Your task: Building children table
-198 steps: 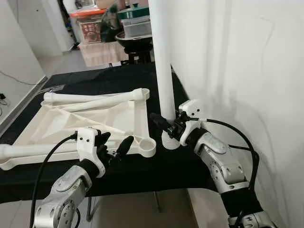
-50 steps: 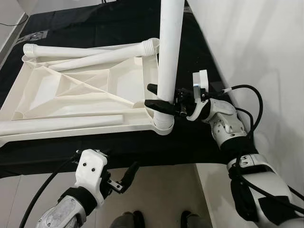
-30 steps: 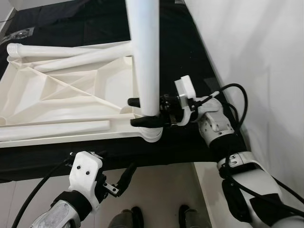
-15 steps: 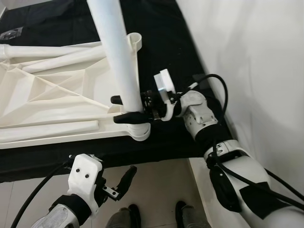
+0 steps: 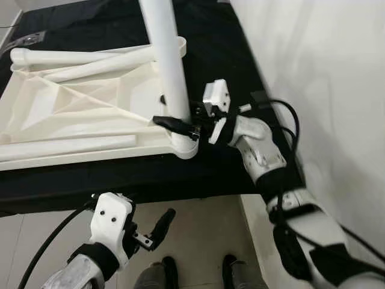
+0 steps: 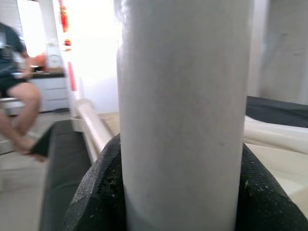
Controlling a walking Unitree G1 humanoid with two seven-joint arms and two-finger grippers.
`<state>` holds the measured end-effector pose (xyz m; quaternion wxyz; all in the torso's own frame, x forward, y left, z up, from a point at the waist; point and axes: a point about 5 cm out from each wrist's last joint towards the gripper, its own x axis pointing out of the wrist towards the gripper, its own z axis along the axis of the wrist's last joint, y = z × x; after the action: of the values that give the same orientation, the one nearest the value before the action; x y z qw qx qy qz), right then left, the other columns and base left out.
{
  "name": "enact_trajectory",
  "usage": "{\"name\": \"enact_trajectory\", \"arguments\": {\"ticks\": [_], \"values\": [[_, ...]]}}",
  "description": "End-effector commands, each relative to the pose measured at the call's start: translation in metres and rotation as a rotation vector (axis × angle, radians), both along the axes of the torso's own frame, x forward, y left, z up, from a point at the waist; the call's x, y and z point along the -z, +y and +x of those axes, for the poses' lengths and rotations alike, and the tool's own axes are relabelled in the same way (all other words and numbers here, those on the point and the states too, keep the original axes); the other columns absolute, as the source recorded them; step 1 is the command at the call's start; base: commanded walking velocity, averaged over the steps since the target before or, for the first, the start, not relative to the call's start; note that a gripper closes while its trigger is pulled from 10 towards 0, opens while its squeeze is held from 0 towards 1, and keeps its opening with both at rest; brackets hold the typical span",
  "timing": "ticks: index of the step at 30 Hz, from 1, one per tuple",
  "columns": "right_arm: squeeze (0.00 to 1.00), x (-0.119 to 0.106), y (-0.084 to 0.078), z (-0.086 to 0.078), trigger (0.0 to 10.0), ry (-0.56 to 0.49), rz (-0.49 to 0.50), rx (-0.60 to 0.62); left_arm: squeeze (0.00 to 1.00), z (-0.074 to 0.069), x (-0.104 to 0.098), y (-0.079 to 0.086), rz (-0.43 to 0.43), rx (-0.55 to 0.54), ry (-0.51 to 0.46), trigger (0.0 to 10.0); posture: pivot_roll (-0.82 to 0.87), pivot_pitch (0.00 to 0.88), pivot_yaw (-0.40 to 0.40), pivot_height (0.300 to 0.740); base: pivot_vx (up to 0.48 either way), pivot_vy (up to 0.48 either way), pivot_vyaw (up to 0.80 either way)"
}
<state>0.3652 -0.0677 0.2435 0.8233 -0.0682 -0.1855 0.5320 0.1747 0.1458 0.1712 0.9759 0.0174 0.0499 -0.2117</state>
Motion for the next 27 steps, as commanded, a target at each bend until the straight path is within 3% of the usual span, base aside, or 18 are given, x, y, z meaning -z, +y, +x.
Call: {"name": "enact_trajectory", "arguments": {"ticks": [1,3,4,5,7,9,10,11,12,13,14,15,16,21,24,26,27], "values": [[0.0,0.036,-0.013,0.004,10.0,0.133,-0.085,0.128,0.0,-0.001,0.006,0.0,0.0,-0.003,0.025,10.0,0.02,0.299,0.028,0.74,0.0,0.0,0.0],[0.0,0.039,-0.013,0.002,10.0,0.143,-0.068,0.182,0.0,0.001,0.007,0.0,-0.001,-0.004,0.023,10.0,0.01,0.294,0.024,0.74,0.0,0.0,0.0],[0.0,0.044,-0.016,-0.002,10.0,0.161,-0.003,0.37,0.0,0.003,0.008,0.0,0.0,-0.006,0.019,10.0,0.01,0.286,0.019,0.74,0.0,0.0,0.0],[0.0,0.044,-0.016,-0.002,10.0,0.161,-0.003,0.37,0.0,0.003,0.008,0.0,0.0,-0.006,0.019,10.0,0.01,0.286,0.019,0.74,0.0,0.0,0.0],[0.0,0.048,-0.022,-0.009,10.0,0.15,0.025,0.533,0.0,0.004,0.008,0.001,0.004,-0.01,0.014,10.0,0.01,0.283,0.021,0.74,0.0,0.0,0.0],[0.0,0.048,-0.022,-0.009,10.0,0.15,0.025,0.533,0.0,0.004,0.008,0.001,0.004,-0.01,0.014,10.0,0.01,0.283,0.021,0.74,0.0,0.0,0.0],[0.0,0.056,-0.031,-0.018,10.0,0.102,-0.059,0.66,0.0,0.006,0.008,0.001,0.009,-0.014,0.01,10.0,0.01,0.285,0.02,0.74,0.0,0.0,0.0],[0.0,0.056,-0.031,-0.018,10.0,0.102,-0.059,0.66,0.0,0.006,0.008,0.001,0.009,-0.014,0.01,10.0,0.01,0.285,0.02,0.74,0.0,0.0,0.0],[0.0,0.062,-0.043,-0.019,10.0,0.128,-0.072,0.76,0.0,0.007,0.008,0.001,0.01,-0.013,0.008,10.0,0.01,0.281,0.026,0.74,0.0,0.0,0.0],[0.0,0.062,-0.043,-0.019,10.0,0.128,-0.072,0.76,0.0,0.007,0.008,0.001,0.01,-0.013,0.008,10.0,0.01,0.281,0.026,0.74,0.0,0.0,0.0],[0.0,0.064,-0.056,-0.019,10.0,0.133,-0.066,0.862,0.0,0.008,0.008,0.0,0.01,-0.008,0.005,10.0,0.0,0.279,0.031,0.74,0.0,0.0,0.0],[0.0,0.064,-0.056,-0.019,10.0,0.133,-0.066,0.862,0.0,0.008,0.008,0.0,0.01,-0.008,0.005,10.0,0.0,0.279,0.031,0.74,0.0,0.0,0.0],[0.0,0.065,-0.065,-0.021,10.0,0.131,-0.038,0.941,0.0,0.01,0.008,-0.001,0.008,0.001,0.001,10.0,-0.01,0.275,0.037,0.74,0.0,0.0,0.0],[0.0,0.074,-0.079,-0.028,10.0,0.13,-0.044,1.028,0.0,0.013,0.006,-0.004,-0.003,0.01,-0.007,10.0,-0.01,0.273,0.049,0.74,0.0,0.0,0.0],[0.0,0.092,-0.09,-0.038,10.0,0.199,-0.022,1.099,0.0,0.014,0.004,-0.002,-0.03,0.001,-0.006,10.0,-0.01,0.276,0.057,0.74,0.0,0.0,0.0],[0.0,0.096,-0.093,-0.042,10.0,0.23,0.006,1.128,0.0,0.014,0.003,0.0,-0.036,-0.001,-0.004,10.0,0.0,0.278,0.06,0.74,0.0,0.0,0.0],[0.0,0.097,-0.092,-0.046,10.0,0.269,0.109,1.134,0.0,0.014,0.004,0.003,-0.035,-0.011,0.001,10.0,0.0,0.277,0.064,0.74,0.0,0.0,0.0]]}}
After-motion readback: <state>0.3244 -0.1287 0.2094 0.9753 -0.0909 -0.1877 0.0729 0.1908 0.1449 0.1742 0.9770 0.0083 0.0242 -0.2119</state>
